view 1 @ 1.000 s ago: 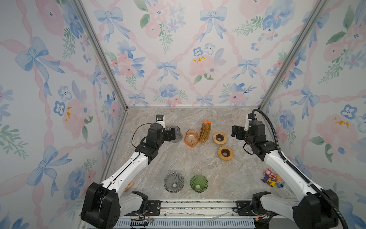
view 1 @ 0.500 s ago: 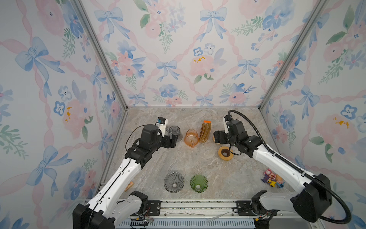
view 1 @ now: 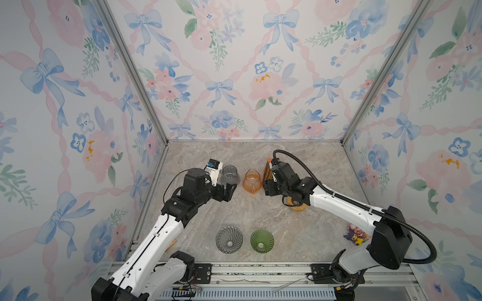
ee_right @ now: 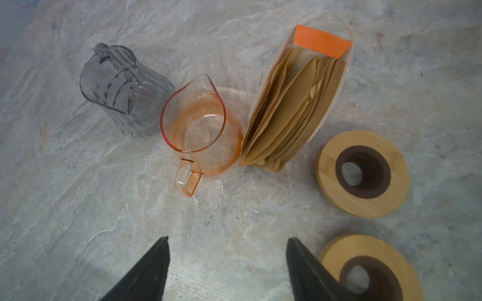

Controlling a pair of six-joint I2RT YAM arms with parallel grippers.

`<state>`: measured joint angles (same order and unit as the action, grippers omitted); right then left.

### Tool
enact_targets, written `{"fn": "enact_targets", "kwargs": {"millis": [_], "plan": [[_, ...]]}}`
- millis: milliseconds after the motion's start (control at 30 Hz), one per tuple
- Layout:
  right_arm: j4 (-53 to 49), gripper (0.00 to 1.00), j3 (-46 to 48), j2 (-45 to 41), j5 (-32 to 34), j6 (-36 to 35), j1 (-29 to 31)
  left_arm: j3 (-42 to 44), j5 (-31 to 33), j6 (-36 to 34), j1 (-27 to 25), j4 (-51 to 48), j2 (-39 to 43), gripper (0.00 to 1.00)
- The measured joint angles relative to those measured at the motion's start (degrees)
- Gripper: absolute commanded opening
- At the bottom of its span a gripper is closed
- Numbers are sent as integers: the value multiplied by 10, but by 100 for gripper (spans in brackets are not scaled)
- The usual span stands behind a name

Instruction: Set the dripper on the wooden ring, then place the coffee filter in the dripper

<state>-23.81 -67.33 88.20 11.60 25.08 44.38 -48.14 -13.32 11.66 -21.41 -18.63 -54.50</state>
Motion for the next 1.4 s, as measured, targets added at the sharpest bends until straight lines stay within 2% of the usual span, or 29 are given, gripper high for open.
{"fn": "enact_targets", "kwargs": {"millis": [633,1100,1400], "plan": [[13,53,-63,127,10,74,49,24,10,-1,0,-14,127,98],[12,47,-114,198,37,111,49,24,8,-7,0,-15,118,98],[13,39,-140,228,52,120,49,24,8,-7,1,-17,115,98]]}}
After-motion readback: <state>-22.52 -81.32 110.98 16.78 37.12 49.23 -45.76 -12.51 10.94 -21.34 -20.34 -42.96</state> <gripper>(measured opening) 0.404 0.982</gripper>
